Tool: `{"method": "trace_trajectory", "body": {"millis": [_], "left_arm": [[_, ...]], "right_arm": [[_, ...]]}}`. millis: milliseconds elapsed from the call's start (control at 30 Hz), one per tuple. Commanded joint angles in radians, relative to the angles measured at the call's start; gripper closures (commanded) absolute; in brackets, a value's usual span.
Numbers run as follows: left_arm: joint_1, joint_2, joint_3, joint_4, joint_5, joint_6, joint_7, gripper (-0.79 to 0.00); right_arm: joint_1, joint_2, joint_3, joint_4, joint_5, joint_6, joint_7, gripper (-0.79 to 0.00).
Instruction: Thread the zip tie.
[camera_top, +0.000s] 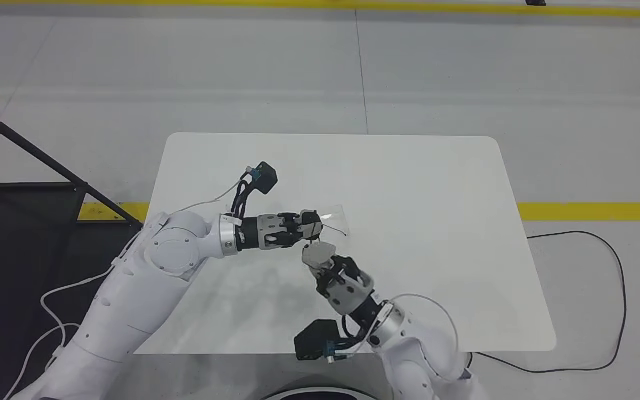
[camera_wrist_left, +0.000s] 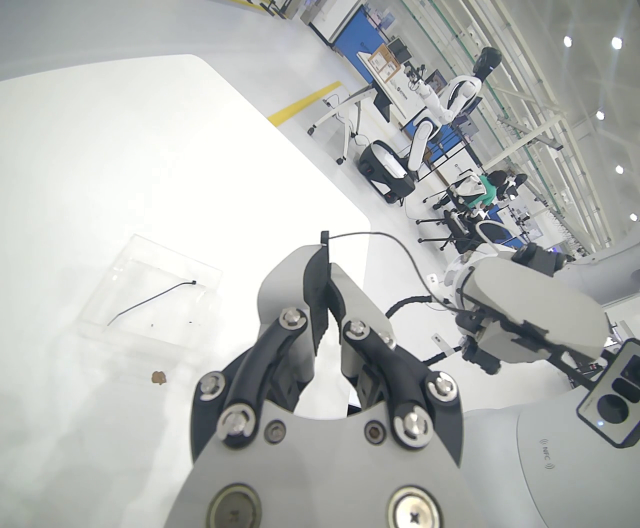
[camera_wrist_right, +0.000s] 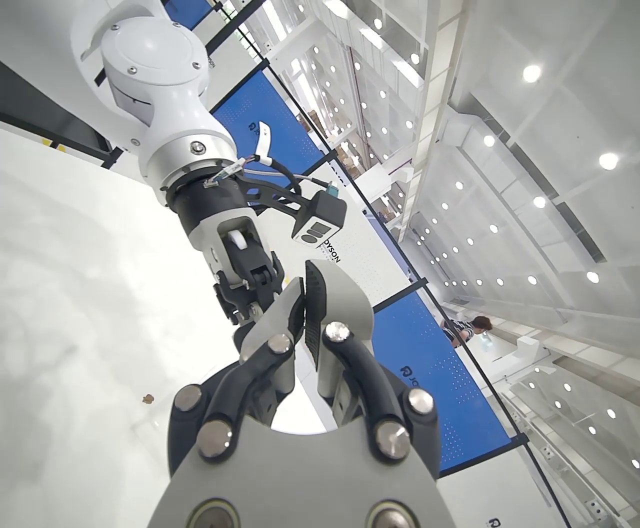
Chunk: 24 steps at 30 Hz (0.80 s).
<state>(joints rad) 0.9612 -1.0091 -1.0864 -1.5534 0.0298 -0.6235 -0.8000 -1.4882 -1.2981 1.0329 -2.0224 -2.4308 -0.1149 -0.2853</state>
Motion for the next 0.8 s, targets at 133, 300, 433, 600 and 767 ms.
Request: {"method": "trace_trajectory", "body": {"millis": [133, 300, 433, 600, 767], "left_arm": [[0.0, 0.0, 0.0, 0.0, 0.0, 0.0, 0.0, 0.0], [0.0, 0.0, 0.0, 0.0, 0.0, 0.0, 0.0, 0.0], [0.011, 0.0, -0.001, -0.013, 0.017, 0.01, 0.02, 0.0], [0.028, 0.001, -0.006, -0.034, 0.048, 0.0, 0.037, 0.0], [0.038, 0.002, -0.013, -0.043, 0.071, -0.02, 0.057, 0.0]], "right_arm": [[-0.009, 0.008, 0.006, -0.005, -0.027, -0.032, -0.01, 0.0], [-0.014, 0.01, 0.009, -0.01, -0.018, -0.017, -0.006, 0.0], [-0.017, 0.01, 0.014, -0.012, 0.006, 0.012, -0.001, 0.0], [-0.018, 0.009, 0.014, -0.012, 0.021, 0.041, 0.013, 0.0], [-0.017, 0.009, 0.013, -0.011, 0.035, 0.063, 0.022, 0.0]]}}
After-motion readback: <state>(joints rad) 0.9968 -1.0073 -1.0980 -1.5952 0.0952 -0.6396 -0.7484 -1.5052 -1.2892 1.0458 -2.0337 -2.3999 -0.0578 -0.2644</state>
